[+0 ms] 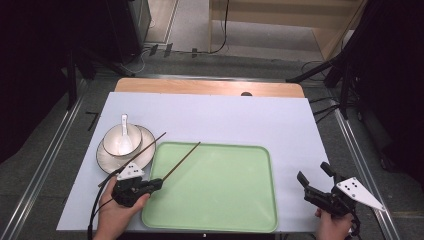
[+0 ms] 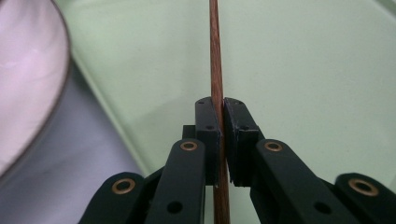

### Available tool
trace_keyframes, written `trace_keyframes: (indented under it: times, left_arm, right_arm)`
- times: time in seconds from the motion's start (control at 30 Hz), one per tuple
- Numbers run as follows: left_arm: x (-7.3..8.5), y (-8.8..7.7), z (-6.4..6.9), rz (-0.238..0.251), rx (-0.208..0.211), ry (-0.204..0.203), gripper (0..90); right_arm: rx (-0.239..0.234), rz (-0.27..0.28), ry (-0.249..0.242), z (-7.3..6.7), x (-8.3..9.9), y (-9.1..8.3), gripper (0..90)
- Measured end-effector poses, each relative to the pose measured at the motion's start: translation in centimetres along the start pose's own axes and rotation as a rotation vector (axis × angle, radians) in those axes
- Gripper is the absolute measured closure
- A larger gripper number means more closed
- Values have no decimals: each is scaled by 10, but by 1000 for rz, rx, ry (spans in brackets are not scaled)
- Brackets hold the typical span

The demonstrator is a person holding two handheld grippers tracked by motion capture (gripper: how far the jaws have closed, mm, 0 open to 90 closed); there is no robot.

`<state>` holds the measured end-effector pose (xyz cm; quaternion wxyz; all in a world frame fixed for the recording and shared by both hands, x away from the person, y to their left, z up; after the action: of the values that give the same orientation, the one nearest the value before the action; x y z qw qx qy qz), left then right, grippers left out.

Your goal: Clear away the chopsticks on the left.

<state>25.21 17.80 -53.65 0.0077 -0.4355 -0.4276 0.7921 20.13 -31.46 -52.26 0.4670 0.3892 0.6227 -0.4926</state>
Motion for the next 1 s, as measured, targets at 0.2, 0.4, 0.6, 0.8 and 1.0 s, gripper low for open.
trace_keyframes:
  times: [0.2,0.4,0.6,0.8,1.0]
  left_arm:
    - [7,15,10,-26,-12,-19,856]
    - [10,22,14,-38,-36,-30,854]
    - [11,23,17,-37,-61,-15,816]
    - [10,22,17,-31,-58,-12,744]
    - [-9,20,15,57,-70,-10,715]
  right_arm:
    - [2,-2,3,0,0,0,126]
    - [2,-2,5,1,0,0,127]
    - [2,-1,2,1,0,0,127]
    - [-2,-1,3,0,0,0,127]
    - [4,7,14,4,0,-1,126]
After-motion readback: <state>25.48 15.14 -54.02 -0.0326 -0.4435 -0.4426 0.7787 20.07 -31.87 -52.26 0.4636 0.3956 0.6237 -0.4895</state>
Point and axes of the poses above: each handheld gripper's, and its own axes: y roughly forward along the jaws, x roughly out of its underside, z roughly to its right, the point moved 5 cm from there along y, roughly forward along the jaws, and after that the axes turned 4 degrees about x, right-handed, at the moved point
